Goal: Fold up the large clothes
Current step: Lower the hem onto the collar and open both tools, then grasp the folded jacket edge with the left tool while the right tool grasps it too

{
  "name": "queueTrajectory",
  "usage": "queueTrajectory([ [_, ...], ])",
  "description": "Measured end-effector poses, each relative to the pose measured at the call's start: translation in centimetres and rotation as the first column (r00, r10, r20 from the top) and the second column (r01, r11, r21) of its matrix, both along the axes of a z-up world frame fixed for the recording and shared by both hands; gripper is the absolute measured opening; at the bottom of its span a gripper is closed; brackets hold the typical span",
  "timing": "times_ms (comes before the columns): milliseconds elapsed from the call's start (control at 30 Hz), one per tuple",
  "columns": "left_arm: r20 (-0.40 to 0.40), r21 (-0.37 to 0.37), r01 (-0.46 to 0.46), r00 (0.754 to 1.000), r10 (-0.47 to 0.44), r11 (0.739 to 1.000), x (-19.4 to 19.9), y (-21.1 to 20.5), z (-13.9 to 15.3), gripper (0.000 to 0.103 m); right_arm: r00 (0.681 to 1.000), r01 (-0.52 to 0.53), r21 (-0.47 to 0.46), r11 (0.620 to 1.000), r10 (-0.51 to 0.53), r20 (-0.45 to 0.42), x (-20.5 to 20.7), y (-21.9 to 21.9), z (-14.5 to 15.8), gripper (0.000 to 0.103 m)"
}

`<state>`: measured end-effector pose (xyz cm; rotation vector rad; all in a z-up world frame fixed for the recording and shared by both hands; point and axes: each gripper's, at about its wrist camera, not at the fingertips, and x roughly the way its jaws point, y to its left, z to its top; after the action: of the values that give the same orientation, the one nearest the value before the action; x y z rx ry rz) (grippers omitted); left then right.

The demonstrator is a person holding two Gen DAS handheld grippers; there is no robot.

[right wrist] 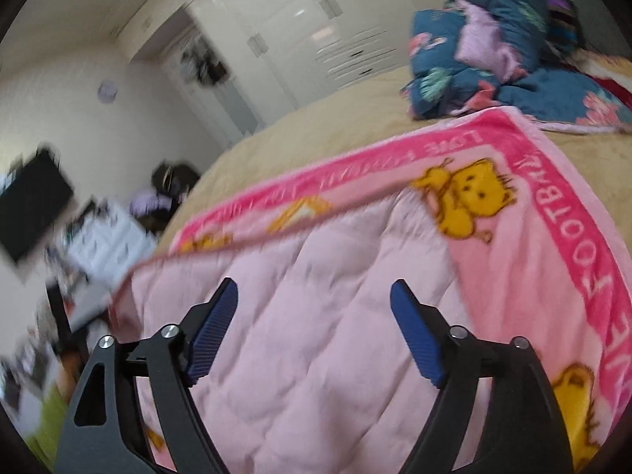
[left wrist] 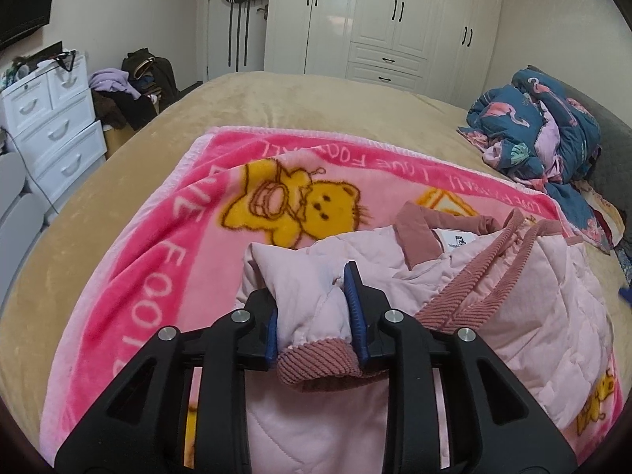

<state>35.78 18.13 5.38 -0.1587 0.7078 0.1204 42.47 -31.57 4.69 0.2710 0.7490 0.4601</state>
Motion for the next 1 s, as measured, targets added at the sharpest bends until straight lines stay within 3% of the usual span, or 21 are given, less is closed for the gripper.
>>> queueTrajectory([
  [100, 0.005, -0.007, 0.002, 1.0, -0.002, 1.0, -0.1, -0.2, 0.1, 0.031, 0.998, -0.06, -0.082, 0.995, 0.057, -0.037, -0.8, 2.3, -1.9, 0.082],
  [267, 0.035, -0.022, 0.029, 0.999, -0.028, 0.999, -0.8, -0.9, 1.2, 0.055, 0.994, -0.09, -0.096, 0.991, 0.084, -0.068, -1.8, 3.7, -3.6, 0.084],
  [367, 0.078, 0.029, 0.012, 0.997, -0.014, 1.0, -1.7, -1.5, 2.4, 0.095, 0.995, -0.089, -0.094, 0.992, 0.084, -0.059, -2.2, 3.6, -3.3, 0.086],
  [567, 0.14, 0.086, 0.035, 0.989, -0.047, 0.996, -3.6, -2.5, 4.7, 0.094, 0.999, -0.047, -0.11, 0.993, 0.046, -0.01, -3.5, 2.2, -2.0, 0.089],
  [733, 0.137, 0.126, 0.033, 0.989, -0.05, 0.991, -5.0, -2.3, 5.2, 0.094, 0.999, 0.016, -0.148, 0.989, -0.01, 0.042, -4.6, 0.2, -1.1, 0.094],
  [900, 0.095, 0.1, 0.012, 0.995, -0.022, 0.995, -6.4, -0.4, 3.3, 0.094, 0.996, 0.08, -0.184, 0.98, -0.072, 0.051, -5.3, -2.4, -1.7, 0.097],
  [1000, 0.03, 0.045, 0.009, 0.999, -0.011, 0.999, -7.2, 1.2, 0.7, 0.094, 0.995, 0.1, -0.207, 0.973, -0.095, 0.032, -5.5, -3.3, -2.8, 0.097],
])
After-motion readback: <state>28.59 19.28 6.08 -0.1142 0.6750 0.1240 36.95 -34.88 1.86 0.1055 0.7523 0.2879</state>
